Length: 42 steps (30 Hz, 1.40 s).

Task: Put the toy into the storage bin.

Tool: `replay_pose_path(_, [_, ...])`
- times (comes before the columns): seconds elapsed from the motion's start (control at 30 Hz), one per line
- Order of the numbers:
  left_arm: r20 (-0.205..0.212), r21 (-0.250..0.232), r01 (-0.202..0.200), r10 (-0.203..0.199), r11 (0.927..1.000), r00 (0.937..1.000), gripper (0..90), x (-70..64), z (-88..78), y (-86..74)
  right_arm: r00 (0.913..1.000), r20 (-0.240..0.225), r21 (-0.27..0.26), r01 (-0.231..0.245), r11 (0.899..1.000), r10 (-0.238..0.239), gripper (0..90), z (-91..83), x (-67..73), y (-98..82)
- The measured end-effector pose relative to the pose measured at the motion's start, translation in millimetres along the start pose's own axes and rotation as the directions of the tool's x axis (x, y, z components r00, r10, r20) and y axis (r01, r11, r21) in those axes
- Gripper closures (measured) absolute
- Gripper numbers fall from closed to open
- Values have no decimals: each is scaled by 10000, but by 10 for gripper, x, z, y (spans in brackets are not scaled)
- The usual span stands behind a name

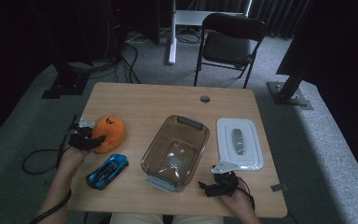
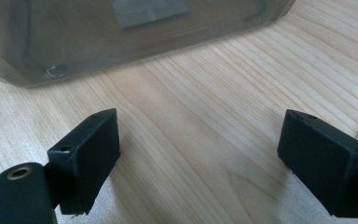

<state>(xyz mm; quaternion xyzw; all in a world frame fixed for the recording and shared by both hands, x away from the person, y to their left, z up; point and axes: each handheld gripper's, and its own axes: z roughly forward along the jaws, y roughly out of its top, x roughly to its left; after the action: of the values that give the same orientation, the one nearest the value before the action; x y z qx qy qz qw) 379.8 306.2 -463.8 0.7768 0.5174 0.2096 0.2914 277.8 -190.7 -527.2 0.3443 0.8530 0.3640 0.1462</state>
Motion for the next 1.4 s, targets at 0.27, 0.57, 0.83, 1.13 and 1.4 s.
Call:
replay_pose_path(0.27, [68,-336,-86,88,9994,9999,686,-87,-142,69,10000,58,-8,-50,10000,51,123,3,-4,3])
replay_pose_path(0.57, [354,-731,-280,307,9969,9989,695,-168,-347,160,9998,84,-23,-183,9998,183,120,13,-3,14])
replay_pose_path(0.83, [408,-939,-485,525,9944,9978,694,-234,-487,251,9998,19,54,-222,9997,221,120,78,45,94])
replay_pose_path(1.13, [756,-1163,-736,827,9905,9937,693,-360,-617,372,9997,-138,-85,197,9998,-198,120,189,221,264])
replay_pose_path(1.4, [878,-1469,-1059,1196,9835,9889,692,-473,-773,519,9995,69,-193,310,9993,-309,119,281,319,380])
